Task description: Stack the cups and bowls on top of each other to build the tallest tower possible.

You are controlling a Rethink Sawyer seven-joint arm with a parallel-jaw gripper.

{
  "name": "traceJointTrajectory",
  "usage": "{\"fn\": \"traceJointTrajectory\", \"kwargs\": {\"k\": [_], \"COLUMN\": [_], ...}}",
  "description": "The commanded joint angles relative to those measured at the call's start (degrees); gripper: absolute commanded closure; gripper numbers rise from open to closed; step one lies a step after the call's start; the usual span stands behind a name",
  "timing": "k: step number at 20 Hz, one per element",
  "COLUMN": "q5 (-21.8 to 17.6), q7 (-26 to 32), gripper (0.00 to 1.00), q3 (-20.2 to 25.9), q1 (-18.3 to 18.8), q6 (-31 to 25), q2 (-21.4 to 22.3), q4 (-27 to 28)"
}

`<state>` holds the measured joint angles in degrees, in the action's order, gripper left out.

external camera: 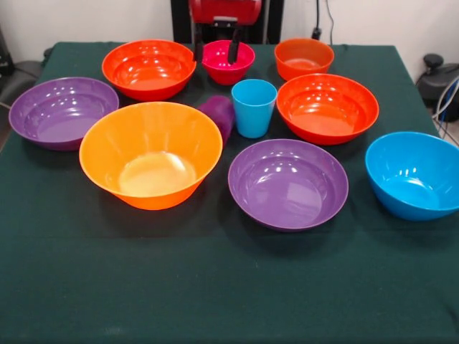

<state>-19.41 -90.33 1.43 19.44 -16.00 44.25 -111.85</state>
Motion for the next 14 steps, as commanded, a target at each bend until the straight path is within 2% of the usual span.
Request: {"fn": "traceJointTrajectory", "kwargs": {"k": [1,4,10,14], "q5": [1.62,1.76,2.94,4.47], "q7": [-3.13,-3.09,-2.87,-4.02], "gripper": [0.00,0.00,0.00,0.00], "q3": [6.14,6.48,6.91,7.77], "q1": [-0.37,-0.22,-0.27,-1.51], "q6": [-7.20,-7.26,-9.89,-10.63], "q2": [1.30,0.90,3.72,2.73], "q4": [-2.38,-1.91,-3.07,-1.44]}}
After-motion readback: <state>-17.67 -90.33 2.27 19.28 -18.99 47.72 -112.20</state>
